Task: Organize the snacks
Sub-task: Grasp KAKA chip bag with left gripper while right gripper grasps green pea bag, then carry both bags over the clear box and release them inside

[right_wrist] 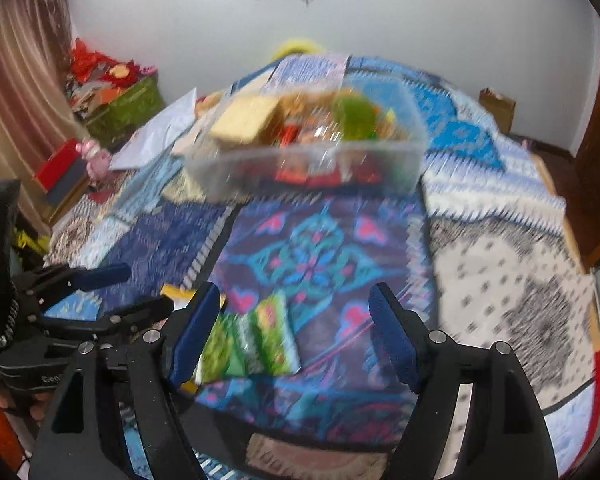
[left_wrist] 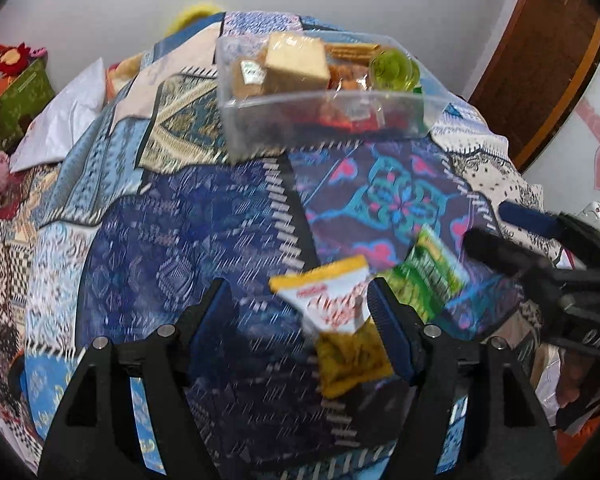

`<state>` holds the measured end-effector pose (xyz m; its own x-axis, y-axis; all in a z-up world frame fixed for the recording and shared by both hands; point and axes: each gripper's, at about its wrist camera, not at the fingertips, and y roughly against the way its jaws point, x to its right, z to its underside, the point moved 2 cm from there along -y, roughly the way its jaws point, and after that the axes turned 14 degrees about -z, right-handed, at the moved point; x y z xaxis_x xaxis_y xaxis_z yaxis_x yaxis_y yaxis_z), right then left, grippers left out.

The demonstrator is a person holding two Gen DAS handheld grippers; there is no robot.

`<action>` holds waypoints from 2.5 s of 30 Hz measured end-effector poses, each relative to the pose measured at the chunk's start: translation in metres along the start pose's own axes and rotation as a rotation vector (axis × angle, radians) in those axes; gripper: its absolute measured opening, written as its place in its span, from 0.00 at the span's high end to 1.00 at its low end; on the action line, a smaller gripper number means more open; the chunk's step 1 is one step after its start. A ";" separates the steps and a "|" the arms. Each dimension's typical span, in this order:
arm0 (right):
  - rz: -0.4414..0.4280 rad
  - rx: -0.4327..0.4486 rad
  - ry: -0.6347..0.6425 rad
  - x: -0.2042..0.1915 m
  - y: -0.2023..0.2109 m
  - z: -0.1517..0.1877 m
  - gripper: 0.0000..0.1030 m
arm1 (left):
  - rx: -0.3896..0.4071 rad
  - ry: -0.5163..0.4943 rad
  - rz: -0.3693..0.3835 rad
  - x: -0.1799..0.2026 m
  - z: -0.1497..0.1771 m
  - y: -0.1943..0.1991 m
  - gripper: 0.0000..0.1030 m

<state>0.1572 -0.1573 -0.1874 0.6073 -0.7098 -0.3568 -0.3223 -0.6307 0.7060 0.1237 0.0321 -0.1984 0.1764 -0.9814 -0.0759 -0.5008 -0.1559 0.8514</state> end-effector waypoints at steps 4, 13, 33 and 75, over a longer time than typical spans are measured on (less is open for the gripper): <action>-0.031 -0.066 0.000 -0.010 -0.022 0.013 0.28 | -0.004 0.026 -0.005 -0.012 0.010 0.001 0.32; -0.010 -0.118 0.037 -0.015 -0.042 0.027 0.29 | -0.019 0.031 0.008 -0.017 0.017 0.001 0.32; 0.043 -0.012 -0.023 0.024 0.008 0.025 0.57 | 0.015 -0.056 0.024 0.042 0.011 -0.026 0.51; 0.032 0.242 0.057 0.019 -0.004 -0.137 0.57 | 0.281 0.147 -0.026 -0.037 -0.188 -0.017 0.52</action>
<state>0.2700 -0.1255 -0.1134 0.6319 -0.7161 -0.2963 -0.5024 -0.6696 0.5470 0.2855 0.0922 -0.1124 0.3030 -0.9530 -0.0027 -0.7052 -0.2261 0.6720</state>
